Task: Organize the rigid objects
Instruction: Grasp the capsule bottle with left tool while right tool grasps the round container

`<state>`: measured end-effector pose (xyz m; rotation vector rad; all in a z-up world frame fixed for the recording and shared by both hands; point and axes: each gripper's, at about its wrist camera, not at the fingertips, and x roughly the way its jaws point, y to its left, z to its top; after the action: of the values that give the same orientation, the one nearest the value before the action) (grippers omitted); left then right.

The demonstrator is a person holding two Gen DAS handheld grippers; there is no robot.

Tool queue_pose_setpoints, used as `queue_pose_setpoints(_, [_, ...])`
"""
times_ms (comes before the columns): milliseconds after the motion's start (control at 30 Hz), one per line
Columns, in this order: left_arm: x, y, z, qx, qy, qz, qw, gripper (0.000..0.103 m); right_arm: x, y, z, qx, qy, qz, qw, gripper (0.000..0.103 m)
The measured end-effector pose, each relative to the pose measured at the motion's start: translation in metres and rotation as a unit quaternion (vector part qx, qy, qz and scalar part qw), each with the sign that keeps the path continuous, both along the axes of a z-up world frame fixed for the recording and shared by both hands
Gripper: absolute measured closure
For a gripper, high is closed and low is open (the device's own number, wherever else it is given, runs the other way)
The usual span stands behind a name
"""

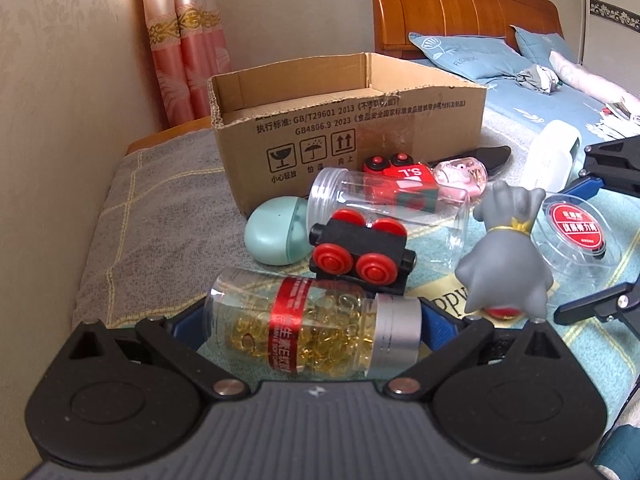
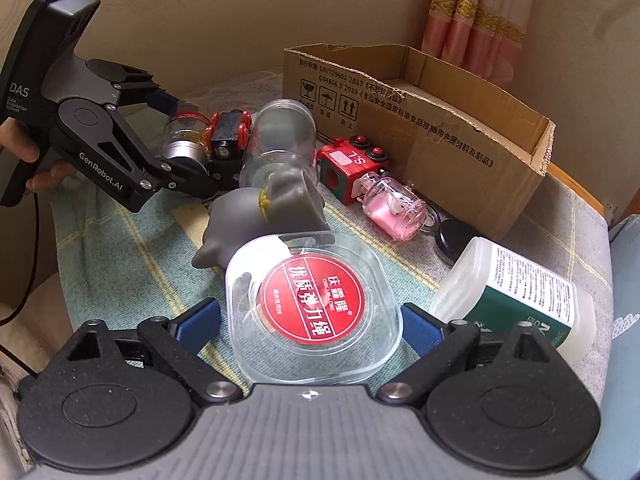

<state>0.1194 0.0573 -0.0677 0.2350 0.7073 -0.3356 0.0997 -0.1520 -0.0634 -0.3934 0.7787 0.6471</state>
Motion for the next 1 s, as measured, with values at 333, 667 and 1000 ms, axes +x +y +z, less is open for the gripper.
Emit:
queue_pose_setpoints(333, [-0.006,0.001,0.004,0.001,0.014,0.032,0.9994,0.005,0.002,0.003,0.004,-0.005,0.016,-0.023,1.0,0.019])
queue_pose_setpoints(667, [-0.026,-0.001,0.003,-0.024,0.025,0.091,0.9952,0.005,-0.012,0.003,0.008,-0.016,0.039,-0.097,0.994,0.019])
queue_pose_setpoints(1000, [-0.027,-0.005,0.004,-0.012,0.029,0.085,0.9958,0.005,-0.009,0.005,0.01,-0.019,0.028,-0.095,0.995,0.016])
